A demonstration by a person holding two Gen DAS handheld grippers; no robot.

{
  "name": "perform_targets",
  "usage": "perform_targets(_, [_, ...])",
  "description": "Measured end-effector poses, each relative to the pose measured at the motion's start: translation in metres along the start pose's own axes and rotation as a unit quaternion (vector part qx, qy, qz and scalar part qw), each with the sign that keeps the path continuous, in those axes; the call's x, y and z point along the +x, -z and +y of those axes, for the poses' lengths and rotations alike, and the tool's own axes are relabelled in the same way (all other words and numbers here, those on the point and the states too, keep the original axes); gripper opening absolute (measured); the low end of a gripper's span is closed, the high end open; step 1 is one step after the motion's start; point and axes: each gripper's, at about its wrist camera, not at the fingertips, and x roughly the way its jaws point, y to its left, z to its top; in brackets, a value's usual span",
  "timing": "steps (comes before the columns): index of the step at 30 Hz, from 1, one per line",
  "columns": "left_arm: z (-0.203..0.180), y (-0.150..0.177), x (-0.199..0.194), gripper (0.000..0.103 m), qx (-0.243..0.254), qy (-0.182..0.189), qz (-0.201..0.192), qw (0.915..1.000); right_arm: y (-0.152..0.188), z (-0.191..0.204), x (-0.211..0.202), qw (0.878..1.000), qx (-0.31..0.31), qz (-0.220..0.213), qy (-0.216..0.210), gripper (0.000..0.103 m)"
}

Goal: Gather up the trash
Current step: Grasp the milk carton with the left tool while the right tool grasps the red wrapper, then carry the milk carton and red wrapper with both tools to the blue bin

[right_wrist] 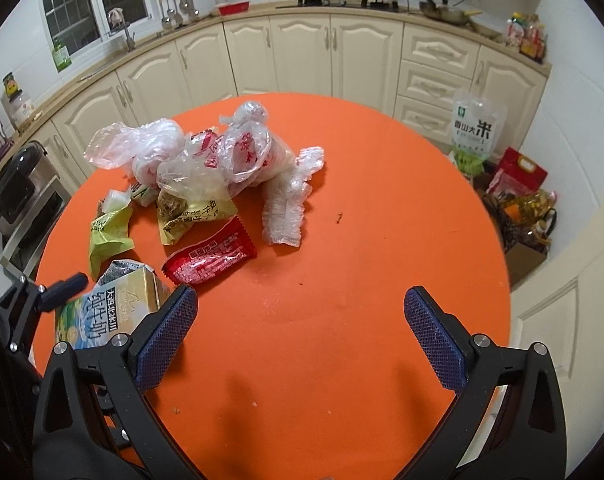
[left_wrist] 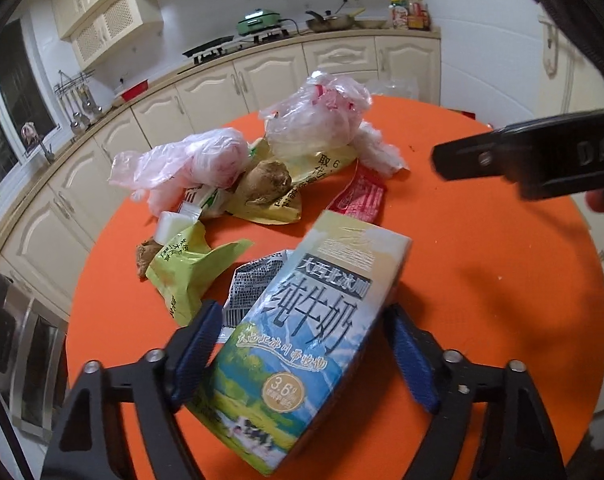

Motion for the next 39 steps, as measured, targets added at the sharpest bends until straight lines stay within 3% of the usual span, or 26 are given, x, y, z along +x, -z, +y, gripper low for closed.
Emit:
perform_targets(5, [0.014, 0.008, -0.010, 0.049, -0.062, 0.003, -0.013, 0.9980, -0.007, 0.012, 0.013, 1.000, -0.001, 0.002, -0.025, 0.103])
perform_targets(9, [0.031, 0.024, -0.023, 0.045, -0.128, -0.002, -0.020, 0.9916, -0.013, 0.024, 0.026, 0.999, 0.002, 0.005, -0.040, 0.097])
perform_targets(12, [0.035, 0.034, -0.029, 0.045, -0.150, -0.028, -0.022, 0.9881, -0.015, 0.037, 0.038, 0.999, 0.000, 0.012, -0.044, 0.090])
perform_targets(16, [0.031, 0.040, -0.037, 0.045, -0.169, -0.055, -0.025, 0.9837, -0.015, 0.057, 0.056, 0.999, -0.006, 0.024, -0.041, 0.075])
perform_targets(19, [0.029, 0.042, -0.042, 0.045, -0.182, -0.060, -0.028, 0.9811, -0.010, 0.072, 0.067, 0.999, -0.021, 0.032, -0.029, 0.057])
perform_targets(20, [0.030, 0.043, -0.043, 0.045, -0.183, -0.060, -0.029, 0.9808, -0.008, 0.076, 0.065, 0.999, -0.032, 0.021, -0.012, 0.046])
perform_targets(21, [0.030, 0.044, -0.044, 0.045, -0.184, -0.060, -0.030, 0.9806, -0.004, 0.078, 0.065, 0.999, -0.038, 0.017, -0.008, 0.044])
perform_targets(26, [0.032, 0.046, -0.051, 0.045, -0.192, -0.060, -0.032, 0.9790, 0.005, 0.058, 0.057, 0.999, -0.026, 0.013, -0.046, 0.018])
perform_targets(28, [0.029, 0.046, -0.058, 0.044, -0.194, -0.058, -0.033, 0.9786, 0.010, 0.045, 0.052, 0.998, -0.016, 0.013, -0.063, 0.014])
perform_targets(39, [0.003, 0.034, -0.083, 0.044, -0.188, -0.052, -0.052, 0.9795, 0.031, -0.004, 0.015, 0.994, 0.014, -0.008, -0.104, 0.013])
